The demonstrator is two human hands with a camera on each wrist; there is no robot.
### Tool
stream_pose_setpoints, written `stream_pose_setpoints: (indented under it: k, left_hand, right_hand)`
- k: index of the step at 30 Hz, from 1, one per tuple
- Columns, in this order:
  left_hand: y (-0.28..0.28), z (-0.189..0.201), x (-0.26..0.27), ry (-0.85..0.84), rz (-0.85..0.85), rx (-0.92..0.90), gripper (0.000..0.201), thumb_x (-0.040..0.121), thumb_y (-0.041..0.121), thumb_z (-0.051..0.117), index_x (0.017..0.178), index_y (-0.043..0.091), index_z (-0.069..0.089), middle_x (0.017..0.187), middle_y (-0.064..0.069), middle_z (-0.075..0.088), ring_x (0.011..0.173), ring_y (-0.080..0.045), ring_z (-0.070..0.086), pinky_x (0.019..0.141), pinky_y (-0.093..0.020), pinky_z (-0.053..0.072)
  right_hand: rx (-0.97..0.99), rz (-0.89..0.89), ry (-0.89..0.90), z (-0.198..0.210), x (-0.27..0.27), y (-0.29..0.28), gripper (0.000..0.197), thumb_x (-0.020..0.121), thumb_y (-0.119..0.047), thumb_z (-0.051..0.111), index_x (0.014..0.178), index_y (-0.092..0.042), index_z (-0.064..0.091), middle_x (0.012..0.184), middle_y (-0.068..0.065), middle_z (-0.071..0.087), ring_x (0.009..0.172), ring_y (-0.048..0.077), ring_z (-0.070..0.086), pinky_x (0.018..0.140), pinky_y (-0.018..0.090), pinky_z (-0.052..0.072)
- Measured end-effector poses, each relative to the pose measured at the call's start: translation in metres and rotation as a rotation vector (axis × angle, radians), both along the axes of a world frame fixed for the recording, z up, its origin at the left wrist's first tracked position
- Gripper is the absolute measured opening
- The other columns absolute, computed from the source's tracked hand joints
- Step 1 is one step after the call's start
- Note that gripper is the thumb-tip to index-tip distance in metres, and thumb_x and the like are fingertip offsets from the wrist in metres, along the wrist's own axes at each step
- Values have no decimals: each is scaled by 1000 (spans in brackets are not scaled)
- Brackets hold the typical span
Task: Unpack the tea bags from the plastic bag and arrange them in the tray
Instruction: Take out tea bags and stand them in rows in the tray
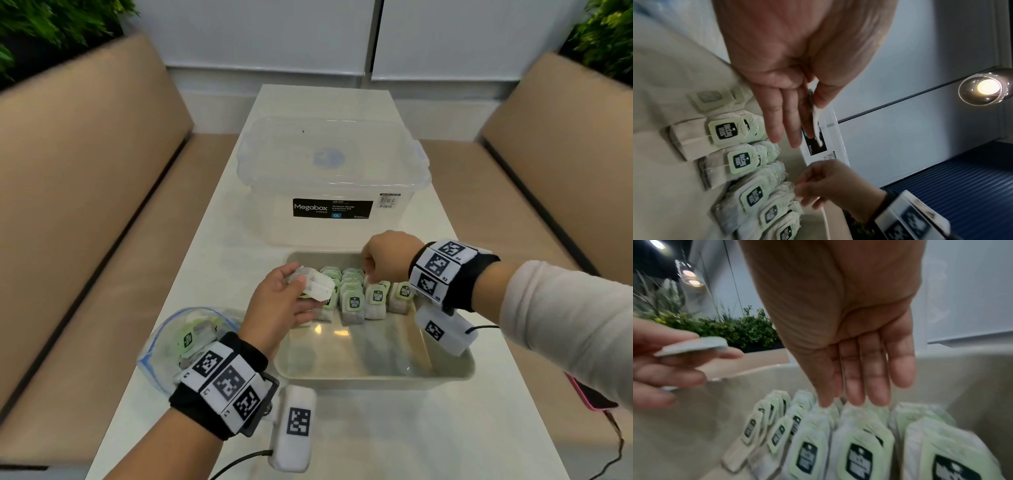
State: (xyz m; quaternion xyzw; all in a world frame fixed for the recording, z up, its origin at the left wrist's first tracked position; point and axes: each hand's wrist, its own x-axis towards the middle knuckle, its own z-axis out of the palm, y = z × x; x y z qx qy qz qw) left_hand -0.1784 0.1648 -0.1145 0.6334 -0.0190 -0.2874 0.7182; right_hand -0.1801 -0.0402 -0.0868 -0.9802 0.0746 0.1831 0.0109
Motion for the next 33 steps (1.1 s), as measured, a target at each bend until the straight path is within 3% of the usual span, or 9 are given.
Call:
stream_pose_setpoints:
  k: [6, 9, 13, 17, 20, 23, 26, 29, 33]
  left_hand:
    - [-5, 11, 5, 43, -23, -4, 32, 98, 14, 42, 129, 11, 44, 113, -14, 64, 72, -20, 73, 62, -28, 57]
    - [-12, 14, 3, 23, -74, 21, 30, 98, 16, 41, 127, 11, 46, 107, -13, 66, 78, -23, 72, 72, -33, 57]
    - [-18, 18, -1, 51, -192, 43, 29, 98, 15, 41, 126, 14, 47, 101, -10, 70, 81, -24, 72, 76, -38, 56]
    - [-23, 24, -3, 119, -225, -34, 25, 99, 12, 37, 120, 16, 50, 98, -10, 70, 76, -22, 72, 65, -29, 58]
    - [-24, 26, -3, 120, -226, -46, 24, 98, 12, 38, 115, 17, 54, 90, -6, 72, 73, -22, 72, 65, -30, 58]
    - [-24, 29, -5, 86, -275, 0, 26, 99, 16, 38, 118, 17, 55, 90, -4, 73, 79, -22, 72, 66, -30, 57]
    - [-20, 33, -9, 77, -381, 67, 36, 99, 42, 32, 126, 28, 51, 109, -3, 68, 88, -25, 71, 67, -32, 58]
    - [-20, 34, -12, 28, -468, 126, 59, 80, 67, 33, 128, 36, 49, 126, 5, 56, 96, -25, 69, 66, -34, 59]
    - [-19, 33, -14, -183, -467, 276, 26, 84, 41, 60, 104, 26, 66, 108, 7, 67, 102, -14, 63, 76, -35, 58]
  right_hand:
    - [238, 344, -322, 32, -33, 24, 39, 77, -26, 74, 110, -22, 55, 99, -15, 48, 79, 7, 48, 67, 26, 41]
    - [335, 401, -419, 36, -42, 27, 21, 81, -27, 71, 99, -20, 65, 94, -10, 62, 75, 8, 54, 67, 28, 46]
    - [473, 295, -495, 45, -44, 22, 5, 84, -19, 70, 87, -16, 69, 75, -12, 65, 65, 8, 56, 66, 25, 47]
    - [546, 228, -460, 50, -51, 18, 12, 85, -22, 68, 96, -17, 66, 77, -19, 58, 68, 4, 56, 66, 19, 45]
    - [475, 279, -404, 47, -59, 17, 34, 75, -28, 77, 106, -21, 64, 89, -18, 54, 75, 5, 53, 71, 20, 46]
    - [403, 333, -428, 44, -61, 18, 24, 79, -22, 72, 103, -20, 68, 91, -12, 61, 75, 5, 51, 72, 27, 48]
    - [483, 261, -470, 49, -60, 18, 11, 83, -16, 69, 94, -14, 70, 83, -5, 69, 70, 9, 57, 71, 30, 50]
    - [615, 117, -451, 53, -57, 15, 7, 80, -13, 73, 85, -16, 69, 76, -4, 68, 70, 10, 62, 72, 28, 52]
    - [732, -25, -406, 53, -53, 8, 18, 74, -9, 78, 73, -23, 66, 69, -1, 69, 58, 3, 60, 61, 17, 51]
